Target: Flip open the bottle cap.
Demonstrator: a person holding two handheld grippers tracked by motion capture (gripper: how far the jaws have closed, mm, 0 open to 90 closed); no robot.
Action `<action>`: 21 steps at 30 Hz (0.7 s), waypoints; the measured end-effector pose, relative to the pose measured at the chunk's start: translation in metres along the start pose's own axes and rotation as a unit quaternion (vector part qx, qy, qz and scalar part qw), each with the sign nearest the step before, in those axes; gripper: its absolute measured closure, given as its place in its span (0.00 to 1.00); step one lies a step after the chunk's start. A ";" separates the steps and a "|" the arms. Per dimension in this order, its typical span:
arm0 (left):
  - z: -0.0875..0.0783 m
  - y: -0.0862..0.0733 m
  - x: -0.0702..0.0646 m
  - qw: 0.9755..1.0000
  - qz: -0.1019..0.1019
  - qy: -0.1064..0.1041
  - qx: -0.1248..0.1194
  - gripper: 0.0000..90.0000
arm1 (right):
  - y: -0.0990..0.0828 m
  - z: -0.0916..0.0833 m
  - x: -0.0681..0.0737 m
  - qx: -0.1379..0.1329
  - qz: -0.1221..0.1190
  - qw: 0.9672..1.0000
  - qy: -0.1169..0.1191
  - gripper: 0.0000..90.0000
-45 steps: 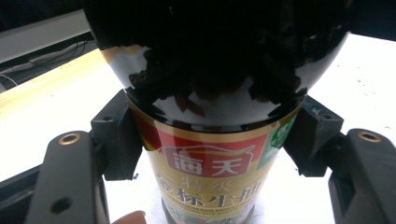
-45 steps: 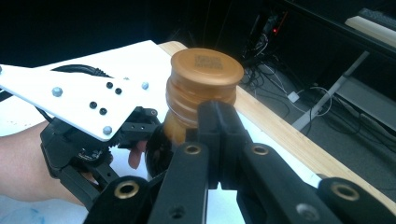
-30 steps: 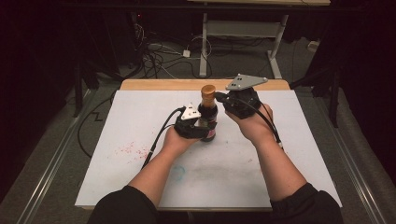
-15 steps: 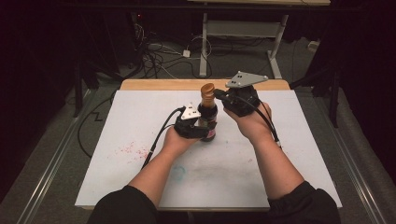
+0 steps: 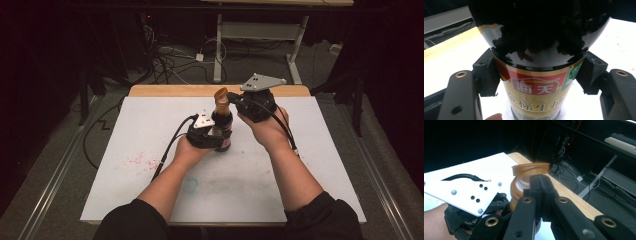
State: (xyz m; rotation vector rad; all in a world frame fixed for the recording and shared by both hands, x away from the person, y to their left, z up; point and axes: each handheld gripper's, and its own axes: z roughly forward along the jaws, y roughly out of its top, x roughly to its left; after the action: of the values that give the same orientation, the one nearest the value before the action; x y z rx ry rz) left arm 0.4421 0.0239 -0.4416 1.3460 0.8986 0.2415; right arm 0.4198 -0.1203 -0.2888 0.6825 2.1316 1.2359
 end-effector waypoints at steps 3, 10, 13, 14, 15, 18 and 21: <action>0.000 0.000 0.000 1.000 -0.001 0.000 -0.001 0.32 | 0.001 0.000 -0.001 0.000 0.000 1.000 0.000 1.00; 0.000 0.000 0.000 1.000 0.001 0.001 0.001 0.32 | 0.006 0.002 -0.001 -0.005 0.000 1.000 0.002 1.00; 0.000 0.000 0.000 1.000 0.002 0.001 0.001 0.32 | 0.009 0.003 0.000 -0.006 -0.004 1.000 0.004 1.00; 0.000 0.000 0.000 1.000 0.003 0.001 0.001 0.32 | 0.010 0.004 0.001 -0.008 -0.004 1.000 0.004 1.00; 0.000 0.000 0.000 1.000 0.002 0.001 0.001 0.32 | 0.011 0.005 0.001 -0.008 -0.003 1.000 0.005 1.00; 0.000 -0.001 -0.001 1.000 0.003 0.001 -0.001 0.32 | 0.015 0.008 0.003 -0.012 -0.003 1.000 0.008 1.00; 0.000 -0.001 -0.001 1.000 0.002 0.001 -0.001 0.32 | 0.020 0.010 0.007 -0.016 -0.009 1.000 0.013 1.00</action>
State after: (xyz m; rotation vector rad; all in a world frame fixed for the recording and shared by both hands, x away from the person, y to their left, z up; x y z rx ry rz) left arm 0.4410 0.0230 -0.4417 1.3457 0.8981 0.2471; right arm 0.4249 -0.1009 -0.2772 0.6360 2.1298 1.2717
